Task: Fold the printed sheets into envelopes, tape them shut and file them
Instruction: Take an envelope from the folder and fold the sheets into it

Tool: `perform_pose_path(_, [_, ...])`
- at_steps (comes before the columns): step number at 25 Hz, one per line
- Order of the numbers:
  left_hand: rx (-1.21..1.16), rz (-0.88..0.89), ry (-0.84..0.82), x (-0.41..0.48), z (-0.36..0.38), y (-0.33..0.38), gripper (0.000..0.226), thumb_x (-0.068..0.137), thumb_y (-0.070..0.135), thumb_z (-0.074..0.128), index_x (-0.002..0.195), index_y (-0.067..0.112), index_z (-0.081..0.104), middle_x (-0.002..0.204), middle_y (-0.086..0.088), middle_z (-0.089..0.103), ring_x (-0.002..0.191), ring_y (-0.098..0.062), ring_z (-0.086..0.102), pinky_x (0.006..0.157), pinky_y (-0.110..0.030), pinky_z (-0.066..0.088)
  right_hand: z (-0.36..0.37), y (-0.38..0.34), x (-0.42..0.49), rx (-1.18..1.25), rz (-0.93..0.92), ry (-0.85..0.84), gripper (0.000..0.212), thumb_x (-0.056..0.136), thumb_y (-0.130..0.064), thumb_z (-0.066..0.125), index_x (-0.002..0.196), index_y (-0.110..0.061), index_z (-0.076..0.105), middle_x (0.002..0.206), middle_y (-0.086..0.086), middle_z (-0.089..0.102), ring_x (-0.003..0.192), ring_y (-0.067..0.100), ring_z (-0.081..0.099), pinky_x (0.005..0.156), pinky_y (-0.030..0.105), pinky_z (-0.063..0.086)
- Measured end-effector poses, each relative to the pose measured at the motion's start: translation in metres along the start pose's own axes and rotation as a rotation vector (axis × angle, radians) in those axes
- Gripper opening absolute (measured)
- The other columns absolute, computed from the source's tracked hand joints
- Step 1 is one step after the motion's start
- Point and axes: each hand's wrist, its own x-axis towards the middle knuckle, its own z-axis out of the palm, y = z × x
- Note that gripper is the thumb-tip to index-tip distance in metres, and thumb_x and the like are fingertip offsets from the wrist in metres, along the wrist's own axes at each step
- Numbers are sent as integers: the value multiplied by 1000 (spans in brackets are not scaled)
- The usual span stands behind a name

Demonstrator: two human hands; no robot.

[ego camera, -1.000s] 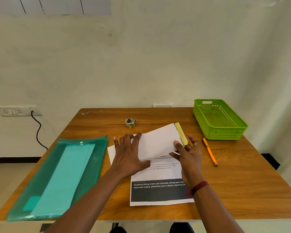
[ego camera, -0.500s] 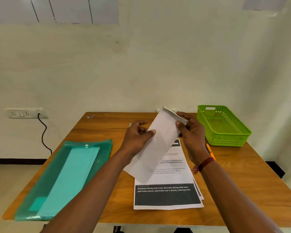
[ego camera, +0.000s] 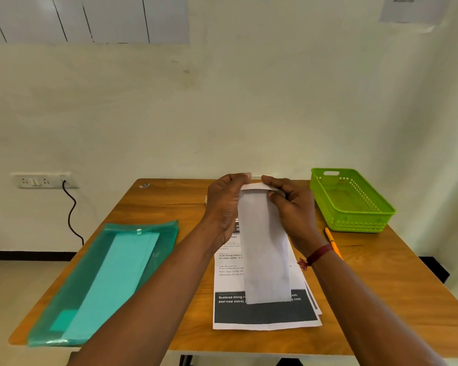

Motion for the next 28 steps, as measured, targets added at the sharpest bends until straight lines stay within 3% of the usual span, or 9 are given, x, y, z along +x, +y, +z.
perform_pose_path(3, [60, 35, 91, -1, 3, -6, 16, 83, 21, 78, 94, 11, 73, 93, -10, 74, 78, -18, 69, 67, -31, 58, 2, -1, -3, -29, -65, 14, 45, 87, 11, 55, 112, -24, 69, 109, -18, 68, 106, -4, 62, 86, 10, 47])
perform_pose_path(6, [72, -3, 63, -4, -2, -9, 15, 83, 22, 77, 91, 10, 74, 92, -12, 75, 76, -20, 71, 64, -31, 57, 2, 1, -2, 14, -59, 49, 45, 87, 11, 56, 106, -28, 71, 105, -22, 69, 105, -1, 64, 86, 13, 50])
perform_pose_path(9, [57, -20, 46, -6, -6, -8, 16, 85, 20, 76, 92, 7, 74, 89, -10, 76, 74, -19, 71, 62, -30, 56, 2, 6, -1, 113, -1, 113, 39, 85, 10, 61, 93, -26, 73, 98, -12, 74, 98, 9, 68, 85, 25, 55])
perform_pose_path(12, [101, 12, 91, -5, -7, -6, 13, 85, 21, 75, 90, 10, 74, 88, -7, 76, 72, -17, 71, 65, -34, 60, 1, 9, -1, 188, 39, 146, 29, 83, 6, 67, 85, -22, 72, 88, -7, 74, 86, 9, 68, 76, 23, 54])
perform_pose_path(15, [134, 39, 115, -5, -9, -6, 10, 87, 21, 74, 89, 11, 74, 87, -6, 76, 71, -16, 70, 70, -37, 59, -3, 10, -3, 239, 60, 129, 22, 83, -2, 69, 82, -23, 72, 82, -6, 72, 78, 9, 65, 70, 23, 54])
perform_pose_path(19, [181, 81, 120, -6, -9, -8, 10, 87, 21, 73, 88, 12, 74, 86, -6, 76, 75, -19, 71, 71, -39, 60, -2, 6, -5, 205, 111, 167, 7, 81, -23, 77, 77, -22, 72, 77, 1, 71, 73, 15, 65, 68, 35, 57])
perform_pose_path(22, [222, 129, 109, -8, -6, -9, 9, 87, 21, 74, 87, 12, 74, 85, -6, 75, 79, -24, 72, 71, -38, 60, 2, 1, -3, 130, 134, 260, 25, 70, -31, 86, 70, -21, 63, 65, -5, 63, 62, 10, 56, 59, 29, 51])
perform_pose_path(25, [249, 170, 96, -8, -6, -9, 7, 88, 19, 73, 86, 13, 74, 84, -5, 75, 80, -25, 72, 71, -37, 61, 6, -2, -1, 145, 155, 280, 30, 74, -24, 85, 82, -23, 56, 56, -10, 53, 55, 8, 46, 55, 25, 45])
perform_pose_path(28, [243, 184, 101, -9, -10, -7, 3, 87, 18, 73, 84, 17, 74, 83, -1, 76, 76, -17, 71, 71, -34, 61, 4, -3, -1, 225, 183, 202, 21, 86, -18, 74, 104, -23, 63, 62, -2, 65, 65, 7, 58, 66, 23, 51])
